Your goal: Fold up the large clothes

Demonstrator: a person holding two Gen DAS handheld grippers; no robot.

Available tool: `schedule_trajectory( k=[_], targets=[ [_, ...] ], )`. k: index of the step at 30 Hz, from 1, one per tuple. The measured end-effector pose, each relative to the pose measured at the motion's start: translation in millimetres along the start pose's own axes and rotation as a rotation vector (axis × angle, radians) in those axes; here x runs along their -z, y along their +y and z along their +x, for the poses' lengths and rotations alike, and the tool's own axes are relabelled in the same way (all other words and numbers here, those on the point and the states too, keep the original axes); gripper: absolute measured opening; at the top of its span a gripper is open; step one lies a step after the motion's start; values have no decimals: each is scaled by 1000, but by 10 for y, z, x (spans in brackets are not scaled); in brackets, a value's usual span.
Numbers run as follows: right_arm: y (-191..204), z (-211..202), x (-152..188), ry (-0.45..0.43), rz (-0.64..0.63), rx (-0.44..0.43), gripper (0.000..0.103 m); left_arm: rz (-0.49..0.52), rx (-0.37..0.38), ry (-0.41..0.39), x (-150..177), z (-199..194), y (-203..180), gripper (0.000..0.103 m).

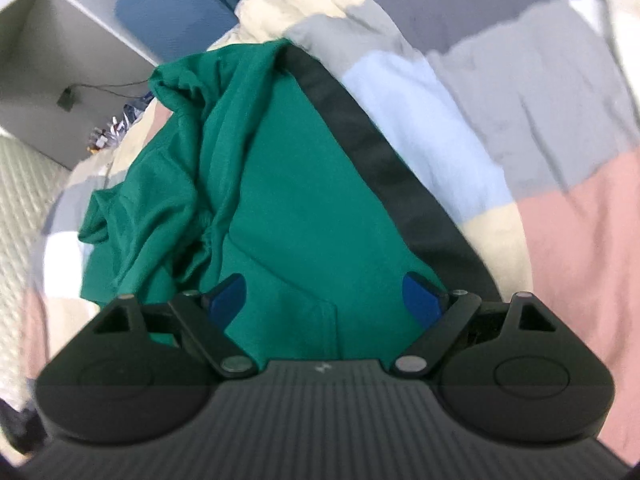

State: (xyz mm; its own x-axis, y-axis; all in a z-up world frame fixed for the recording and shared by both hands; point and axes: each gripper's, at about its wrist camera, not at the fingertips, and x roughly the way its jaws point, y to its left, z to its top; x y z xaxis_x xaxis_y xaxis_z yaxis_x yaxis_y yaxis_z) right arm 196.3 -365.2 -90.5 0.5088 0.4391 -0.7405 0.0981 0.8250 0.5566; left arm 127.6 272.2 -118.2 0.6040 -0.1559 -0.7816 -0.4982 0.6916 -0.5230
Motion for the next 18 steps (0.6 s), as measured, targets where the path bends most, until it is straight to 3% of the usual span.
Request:
schedule_trajectory(
  k=[5,8,11,14,18],
  targets=[
    [-68,97,-42,49,42,-46,87,-19,40,70,108,121,-10,71],
    [-76,87,-58,67,59,-146,89,6,57,92,176,156,-67,71],
    [-25,-14,-75,28,27,-176,87,12,46,91,210,139,-65,72],
    [-39,-110,-132,-50,20,-115,87,5,25,110,246,167,-33,72],
    [-137,-105,-241,-121,-35,93,87,16,-9,120,272,211,-37,72]
  ],
)
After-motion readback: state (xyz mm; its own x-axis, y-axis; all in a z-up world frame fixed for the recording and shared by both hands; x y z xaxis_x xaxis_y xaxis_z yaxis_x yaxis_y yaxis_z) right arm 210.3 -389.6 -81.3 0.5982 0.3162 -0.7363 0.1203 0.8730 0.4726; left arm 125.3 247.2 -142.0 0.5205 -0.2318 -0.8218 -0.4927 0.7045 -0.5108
